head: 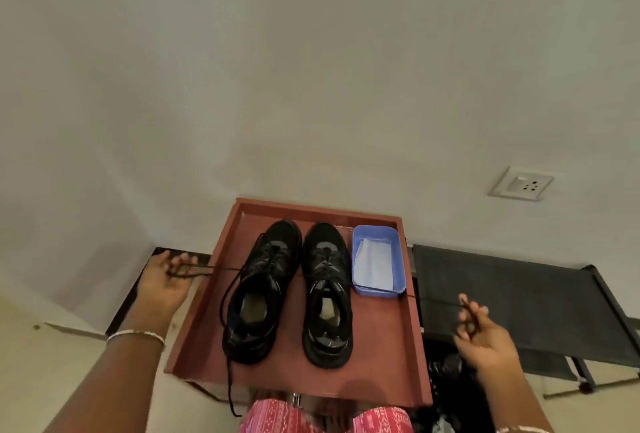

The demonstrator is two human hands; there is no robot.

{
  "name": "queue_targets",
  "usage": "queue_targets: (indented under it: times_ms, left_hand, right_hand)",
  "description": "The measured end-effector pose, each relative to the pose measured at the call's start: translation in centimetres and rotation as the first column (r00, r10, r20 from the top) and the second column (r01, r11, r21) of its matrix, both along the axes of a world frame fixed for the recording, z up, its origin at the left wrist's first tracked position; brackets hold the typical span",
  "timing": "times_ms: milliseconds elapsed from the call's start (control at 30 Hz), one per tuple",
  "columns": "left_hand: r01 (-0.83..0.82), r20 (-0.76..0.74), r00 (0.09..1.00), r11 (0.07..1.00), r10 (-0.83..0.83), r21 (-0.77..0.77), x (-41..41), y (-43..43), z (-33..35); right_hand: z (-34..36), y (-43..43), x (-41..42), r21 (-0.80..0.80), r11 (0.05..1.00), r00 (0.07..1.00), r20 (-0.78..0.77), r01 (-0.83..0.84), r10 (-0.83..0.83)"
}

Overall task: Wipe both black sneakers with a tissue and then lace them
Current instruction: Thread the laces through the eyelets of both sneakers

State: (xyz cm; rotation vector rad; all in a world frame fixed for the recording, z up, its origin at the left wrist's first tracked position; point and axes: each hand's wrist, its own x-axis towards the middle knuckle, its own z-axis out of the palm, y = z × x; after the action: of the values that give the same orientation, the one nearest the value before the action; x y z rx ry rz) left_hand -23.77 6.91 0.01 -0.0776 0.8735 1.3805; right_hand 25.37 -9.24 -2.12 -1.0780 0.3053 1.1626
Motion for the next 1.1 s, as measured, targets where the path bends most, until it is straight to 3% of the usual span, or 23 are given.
queue_targets:
  times_ms: [133, 200, 233, 300, 333, 400, 433, 467, 500, 533, 567, 600, 633, 700, 800, 1000, 1100]
  left_hand:
    - [0.101, -0.268, 0.955, 0.990, -0.125, -0.102, 1.5, -0.8, -0.5]
    - [0.248, -0.436, 0.854, 0.959, -0.284, -0.138, 3.2, -0.7, 0.7]
    - [0.361, -0.526, 0.752, 0.916, -0.396, -0.173, 4.0, -0.7, 1.8]
    - [0.622, -0.610, 0.496, 0.743, -0.618, -0.247, 5.7, -1.3, 4.5]
    - [0.738, -0.630, 0.320, 0.603, -0.707, -0.302, 6.8, -1.9, 6.1]
    - [0.846, -0.618, -0.053, 0.293, -0.784, -0.445, 8.7, -3.0, 8.8]
    - [0.826, -0.593, -0.221, 0.174, -0.775, -0.536, 9.6, -3.5, 9.7]
    - [0.769, -0.573, -0.370, 0.105, -0.731, -0.631, 10.6, -4.0, 10.2]
    - [0.677, -0.565, -0.513, 0.101, -0.647, -0.729, 11.7, -4.4, 10.3]
    - [0.561, -0.558, -0.642, 0.173, -0.526, -0.809, 12.7, -4.7, 10.0]
    - [0.458, -0.557, -0.726, 0.320, -0.403, -0.829, 13.8, -5.1, 9.7]
    - [0.421, -0.601, -0.736, 0.485, -0.312, -0.767, 14.9, -5.5, 9.0]
    - [0.434, -0.681, -0.680, 0.599, -0.272, -0.673, 16.0, -5.9, 8.2]
    - [0.493, -0.832, -0.499, 0.712, -0.240, -0.501, 17.7, -6.3, 5.9]
    - [0.511, -0.885, -0.392, 0.740, -0.251, -0.437, 19.0, -6.6, 2.0]
    - [0.540, -0.969, -0.209, 0.810, -0.136, -0.230, 19.6, -6.5, -2.5]
    - [0.533, -0.967, -0.215, 0.814, -0.133, -0.231, 19.5, -5.6, -3.2]
  right_hand:
    - [-1.3, 0.8, -1.7, -0.039, 0.993, 0.982, 0.148, -0.115, 0.120]
    - [0.3, 1.8, -3.5, -0.071, 0.981, 0.934, 0.300, -0.183, 0.196]
    - [1.5, 2.1, -4.4, -0.096, 0.971, 0.886, 0.396, -0.221, 0.241]
    - [4.3, 2.1, -5.9, -0.197, 0.900, 0.697, 0.575, -0.390, 0.428]
    - [5.6, 1.8, -6.5, -0.308, 0.803, 0.519, 0.634, -0.511, 0.573]
    - [7.0, 1.2, -7.3, -0.609, 0.483, 0.041, 0.594, -0.630, 0.803]
    - [7.0, 0.9, -7.6, -0.753, 0.316, -0.192, 0.501, -0.577, 0.844]
    - [6.9, 0.8, -7.9, -0.862, 0.200, -0.363, 0.392, -0.466, 0.845]
    - [6.7, 0.8, -8.5, -0.919, 0.174, -0.443, 0.329, -0.355, 0.834]
    - [6.2, 1.0, -9.1, -0.926, 0.236, -0.446, 0.351, -0.293, 0.823]
    - [5.7, 1.4, -10.0, -0.887, 0.357, -0.389, 0.451, -0.292, 0.803]
    - [5.3, 1.9, -11.0, -0.816, 0.488, -0.298, 0.571, -0.310, 0.765]
    - [4.9, 2.4, -12.1, -0.733, 0.599, -0.210, 0.672, -0.322, 0.710]
    - [3.9, 3.8, -14.3, -0.626, 0.708, -0.082, 0.765, -0.327, 0.638]
    - [1.9, 5.6, -16.9, -0.561, 0.755, 0.025, 0.797, -0.341, 0.604]
    - [-0.9, 7.0, -18.1, -0.509, 0.794, 0.034, 0.835, -0.331, 0.549]
    - [-1.4, 7.7, -17.3, -0.532, 0.761, 0.029, 0.813, -0.371, 0.582]
